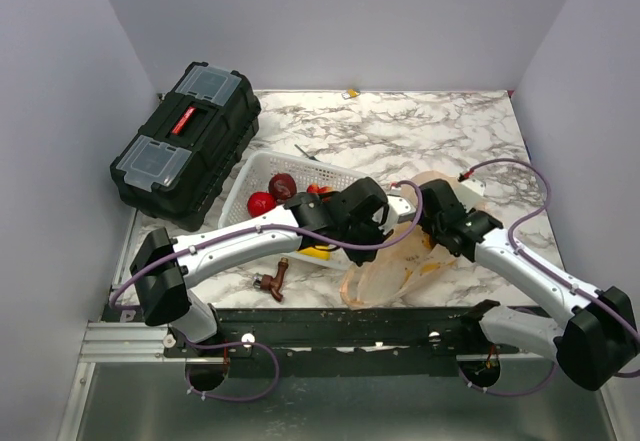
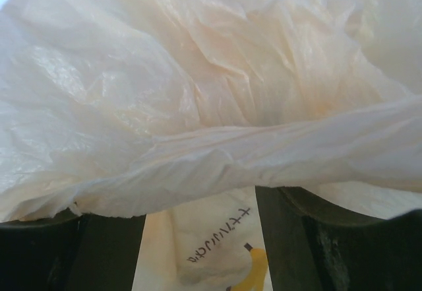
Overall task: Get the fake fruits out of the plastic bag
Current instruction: Take out the fake fruit from the plastic bag.
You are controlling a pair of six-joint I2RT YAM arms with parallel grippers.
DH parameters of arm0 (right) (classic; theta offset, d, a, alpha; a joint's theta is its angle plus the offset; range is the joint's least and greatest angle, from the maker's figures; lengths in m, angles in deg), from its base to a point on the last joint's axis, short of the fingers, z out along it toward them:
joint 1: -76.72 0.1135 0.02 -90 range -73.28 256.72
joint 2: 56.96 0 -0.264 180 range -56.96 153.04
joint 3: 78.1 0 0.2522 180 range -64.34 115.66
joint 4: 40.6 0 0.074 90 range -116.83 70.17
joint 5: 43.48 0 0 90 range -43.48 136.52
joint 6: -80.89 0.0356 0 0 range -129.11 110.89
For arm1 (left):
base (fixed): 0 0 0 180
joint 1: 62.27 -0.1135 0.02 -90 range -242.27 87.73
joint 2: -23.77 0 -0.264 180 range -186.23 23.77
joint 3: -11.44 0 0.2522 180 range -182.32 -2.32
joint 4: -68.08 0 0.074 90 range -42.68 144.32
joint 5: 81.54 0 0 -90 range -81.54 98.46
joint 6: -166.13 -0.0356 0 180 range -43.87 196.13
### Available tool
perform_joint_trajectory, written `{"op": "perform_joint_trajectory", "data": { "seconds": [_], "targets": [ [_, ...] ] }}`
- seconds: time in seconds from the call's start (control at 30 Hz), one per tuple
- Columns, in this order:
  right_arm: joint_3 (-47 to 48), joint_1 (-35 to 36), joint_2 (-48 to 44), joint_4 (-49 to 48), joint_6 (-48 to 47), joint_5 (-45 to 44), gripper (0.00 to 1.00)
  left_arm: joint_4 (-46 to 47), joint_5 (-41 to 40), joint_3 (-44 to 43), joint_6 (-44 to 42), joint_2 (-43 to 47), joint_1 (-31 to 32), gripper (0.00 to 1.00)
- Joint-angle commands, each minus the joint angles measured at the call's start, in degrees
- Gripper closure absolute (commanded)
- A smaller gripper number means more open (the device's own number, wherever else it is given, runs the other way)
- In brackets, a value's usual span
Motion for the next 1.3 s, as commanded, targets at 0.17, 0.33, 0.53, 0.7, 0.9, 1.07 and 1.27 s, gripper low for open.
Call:
{"op": "perform_joint_trajectory", "data": {
  "seconds": [0.17,0.33,0.53,0.7,0.9,1.07,1.27],
  "targets": [
    [-1.8,-0.3,2.1,-18.9,-12.9,2.9,0.53,2.5,2.1,-0.6,0.9,0.9,1.5,0.98],
    [-2.3,-0.3,7.0,-22.6,-16.6,0.6,0.52,2.5,1.5,-0.7,0.9,1.1,1.5,0.99],
    [-3.2,-0.3,9.8,-23.8,-16.2,-7.9,0.47,2.6,0.5,-0.3,0.9,1.7,1.6,0.99],
    [-3.8,-0.7,10.8,-26.8,-16.3,-10.2,0.31,2.7,0.8,0.0,1.0,1.9,1.7,0.99],
    [-2.5,-3.1,15.7,-29.3,-16.0,-8.1,0.27,2.8,0.8,0.0,1.1,1.5,2.3,0.99],
    [-0.1,-4.2,20.9,-29.6,-16.5,-7.7,0.24,2.7,0.9,0.0,1.1,0.9,2.9,0.99],
    [1.3,-6.0,24.9,-31.6,-17.5,-5.6,0.19,2.8,0.7,0.1,1.0,0.8,3.1,1.0]
  ]
}}
